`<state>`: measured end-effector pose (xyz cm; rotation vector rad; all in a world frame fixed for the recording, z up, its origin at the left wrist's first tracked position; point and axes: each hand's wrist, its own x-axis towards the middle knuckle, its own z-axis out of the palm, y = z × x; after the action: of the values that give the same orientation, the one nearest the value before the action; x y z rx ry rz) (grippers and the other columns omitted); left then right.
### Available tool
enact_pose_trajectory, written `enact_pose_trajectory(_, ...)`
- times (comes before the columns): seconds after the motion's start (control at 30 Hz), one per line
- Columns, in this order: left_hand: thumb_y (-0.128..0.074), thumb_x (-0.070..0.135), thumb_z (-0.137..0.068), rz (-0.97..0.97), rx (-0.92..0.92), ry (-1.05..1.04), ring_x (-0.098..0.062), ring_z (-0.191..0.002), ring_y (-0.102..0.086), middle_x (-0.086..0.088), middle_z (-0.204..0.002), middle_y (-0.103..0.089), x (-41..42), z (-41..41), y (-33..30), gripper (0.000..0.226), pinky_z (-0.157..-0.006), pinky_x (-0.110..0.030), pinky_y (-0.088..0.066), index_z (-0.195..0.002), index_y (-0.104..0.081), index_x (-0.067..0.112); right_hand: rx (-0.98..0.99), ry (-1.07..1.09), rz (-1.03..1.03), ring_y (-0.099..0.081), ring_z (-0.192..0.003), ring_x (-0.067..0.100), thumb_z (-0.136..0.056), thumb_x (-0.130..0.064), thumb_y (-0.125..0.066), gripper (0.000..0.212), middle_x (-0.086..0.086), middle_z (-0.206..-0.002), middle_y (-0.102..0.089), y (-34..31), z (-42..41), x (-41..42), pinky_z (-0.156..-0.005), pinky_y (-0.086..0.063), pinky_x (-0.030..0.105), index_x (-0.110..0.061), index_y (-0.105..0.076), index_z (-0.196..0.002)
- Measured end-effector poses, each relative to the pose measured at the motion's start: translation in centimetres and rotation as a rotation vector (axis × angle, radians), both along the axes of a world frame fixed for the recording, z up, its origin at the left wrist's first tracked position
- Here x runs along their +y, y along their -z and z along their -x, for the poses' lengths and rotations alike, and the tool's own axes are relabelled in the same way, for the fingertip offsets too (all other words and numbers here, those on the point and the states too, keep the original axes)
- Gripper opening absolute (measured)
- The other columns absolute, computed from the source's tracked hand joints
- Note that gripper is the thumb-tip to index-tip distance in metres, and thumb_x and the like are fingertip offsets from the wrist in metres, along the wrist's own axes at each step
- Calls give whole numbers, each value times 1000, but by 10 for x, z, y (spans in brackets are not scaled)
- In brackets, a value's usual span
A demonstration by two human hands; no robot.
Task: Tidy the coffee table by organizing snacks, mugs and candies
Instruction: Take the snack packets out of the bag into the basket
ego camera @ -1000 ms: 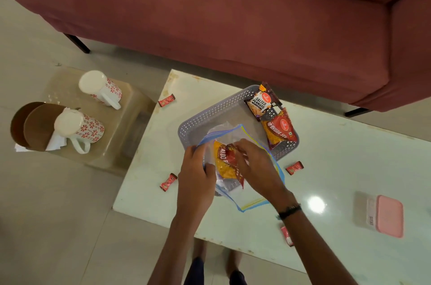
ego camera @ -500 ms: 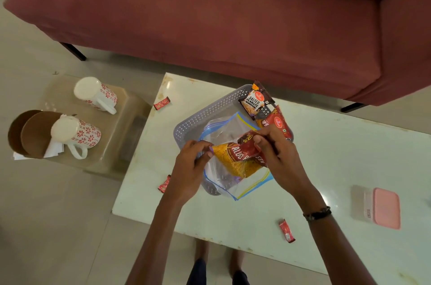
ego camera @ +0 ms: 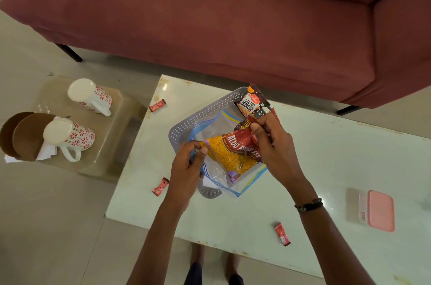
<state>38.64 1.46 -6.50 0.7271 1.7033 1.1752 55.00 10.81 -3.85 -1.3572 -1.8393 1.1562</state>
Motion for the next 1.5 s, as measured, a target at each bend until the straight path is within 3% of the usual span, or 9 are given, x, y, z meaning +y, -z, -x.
enact_pose_trajectory(0.17,-55,18,-91,16,167,-68,-11,-82,-56,-11,-96,-57,6,-7,2,18,-78,-37,-49,-79,-53,31,-49,58,-61,-56,-71,-1,-98,-27,-45,13,-6,-80,-57,-2,5,-3,-53,-43,11,-18,-47,-88)
enact_pose_trajectory(0.33,-63,13,-86,22,161,-23,-4,-56,-53,-5,-97,-58,4,1,-5,11,-49,-14,-45,-84,-61,24,-230,8,-412,-46,-50,14,-98,-23,-43,5,-5,-66,-52,-28,4,12,-45,-39,27,-22,-48,-97)
enact_pose_trajectory(0.43,-66,6,-82,85,218,-7,-9,-49,-51,0,-98,-56,-3,16,-10,19,-49,-16,-45,-92,-63,22,-256,140,-538,-37,-45,20,-99,-20,-44,18,0,-57,-43,-52,-9,39,-42,-31,30,-6,-55,-96)
enact_pose_trajectory(0.53,-62,-2,-80,149,268,-7,-7,-45,-51,-2,-100,-55,-9,26,-18,30,-45,-12,-42,-98,-63,22,-289,228,-604,-38,-42,19,-101,-21,-40,26,5,-57,-44,-60,-21,71,-37,-23,20,1,-51,-92)
enact_pose_trajectory(0.67,-59,-5,-81,168,197,-26,-12,-49,-50,-12,-98,-54,-10,25,-27,34,-37,-10,-37,-104,-61,20,-387,173,-503,-30,-38,3,-102,-24,-35,23,-5,-53,-40,-12,-21,98,-36,-19,11,-5,-47,-97)
enact_pose_trajectory(0.8,-60,-3,-80,165,202,-9,-22,-68,-56,1,-99,-54,-6,21,-25,37,-45,-11,-45,-107,-61,22,-606,-4,-317,-61,-60,38,-102,-28,-30,27,12,-67,-62,64,-14,103,-52,-34,32,-6,-46,-102)
enact_pose_trajectory(0.97,-61,-1,-81,171,208,10,-25,-72,-60,10,-99,-51,-3,20,-19,38,-51,-14,-50,-109,-61,25,-743,-71,-185,-61,-93,46,-102,-21,-33,33,25,-103,-66,113,-1,102,-74,-46,45,-9,-41,-132)
enact_pose_trajectory(1.33,-62,1,-82,199,207,24,-24,-77,-62,15,-98,-51,5,21,-13,37,-65,-30,-55,-105,-57,30,-781,-116,-82,-67,-89,37,-101,-20,-38,30,20,-102,-69,141,-1,108,-68,-53,39,-10,-41,-129)
enact_pose_trajectory(1.5,-61,0,-82,195,200,30,-20,-68,-61,13,-99,-51,10,18,-12,37,-53,-16,-52,-106,-58,28,-819,-134,-68,-66,-92,39,-98,-11,-39,36,21,-105,-68,139,0,110,-74,-54,43,-9,-37,-134)
